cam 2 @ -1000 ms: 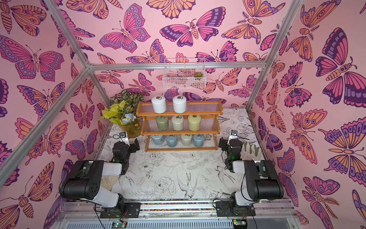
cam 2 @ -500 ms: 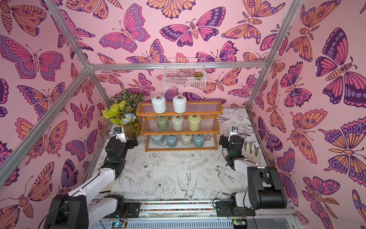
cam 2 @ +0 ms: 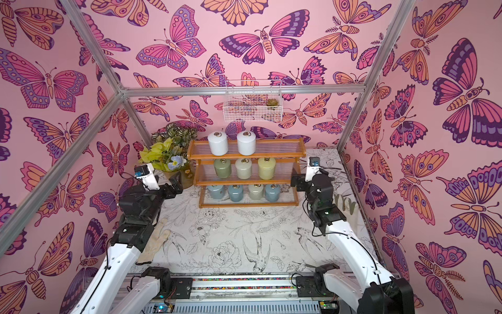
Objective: Remove the tea canisters from the shelf
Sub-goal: Pick up the tea canister from the shelf.
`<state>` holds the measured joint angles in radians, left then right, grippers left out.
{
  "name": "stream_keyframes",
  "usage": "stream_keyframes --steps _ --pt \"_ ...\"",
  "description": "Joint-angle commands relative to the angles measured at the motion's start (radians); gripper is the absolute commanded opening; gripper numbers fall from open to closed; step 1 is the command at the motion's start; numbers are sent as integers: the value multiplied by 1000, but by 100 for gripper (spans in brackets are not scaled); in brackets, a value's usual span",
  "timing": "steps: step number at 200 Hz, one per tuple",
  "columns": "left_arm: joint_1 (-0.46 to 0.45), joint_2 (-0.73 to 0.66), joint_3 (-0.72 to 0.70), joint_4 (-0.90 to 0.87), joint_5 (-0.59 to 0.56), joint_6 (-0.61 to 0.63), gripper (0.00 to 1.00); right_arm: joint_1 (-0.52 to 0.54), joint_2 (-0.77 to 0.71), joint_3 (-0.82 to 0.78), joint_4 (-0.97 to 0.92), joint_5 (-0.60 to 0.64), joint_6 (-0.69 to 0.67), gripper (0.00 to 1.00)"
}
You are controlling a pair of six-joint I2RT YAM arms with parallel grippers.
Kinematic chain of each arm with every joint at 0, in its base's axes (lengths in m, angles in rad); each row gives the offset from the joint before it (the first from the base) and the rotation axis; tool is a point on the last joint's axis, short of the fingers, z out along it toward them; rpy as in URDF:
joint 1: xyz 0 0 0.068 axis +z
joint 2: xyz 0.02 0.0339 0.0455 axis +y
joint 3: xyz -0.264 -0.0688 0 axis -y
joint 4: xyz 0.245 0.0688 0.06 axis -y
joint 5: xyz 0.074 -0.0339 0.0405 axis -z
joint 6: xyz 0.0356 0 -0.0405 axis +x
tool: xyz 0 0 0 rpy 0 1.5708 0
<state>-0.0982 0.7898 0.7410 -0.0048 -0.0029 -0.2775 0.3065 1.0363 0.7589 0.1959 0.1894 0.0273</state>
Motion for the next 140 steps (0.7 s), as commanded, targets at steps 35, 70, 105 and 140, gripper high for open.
stream_keyframes --steps 35,70,105,140 --pt "-6 61 131 -87 249 -73 100 115 58 213 -23 -127 -6 99" --pt "-22 126 174 -63 327 -100 100 125 133 350 -39 -186 -16 99" --pt "-50 175 177 -25 355 -101 100 127 235 485 -33 -241 -24 99" --pt "-61 190 167 -8 378 -94 100 126 354 625 -40 -325 -19 99"
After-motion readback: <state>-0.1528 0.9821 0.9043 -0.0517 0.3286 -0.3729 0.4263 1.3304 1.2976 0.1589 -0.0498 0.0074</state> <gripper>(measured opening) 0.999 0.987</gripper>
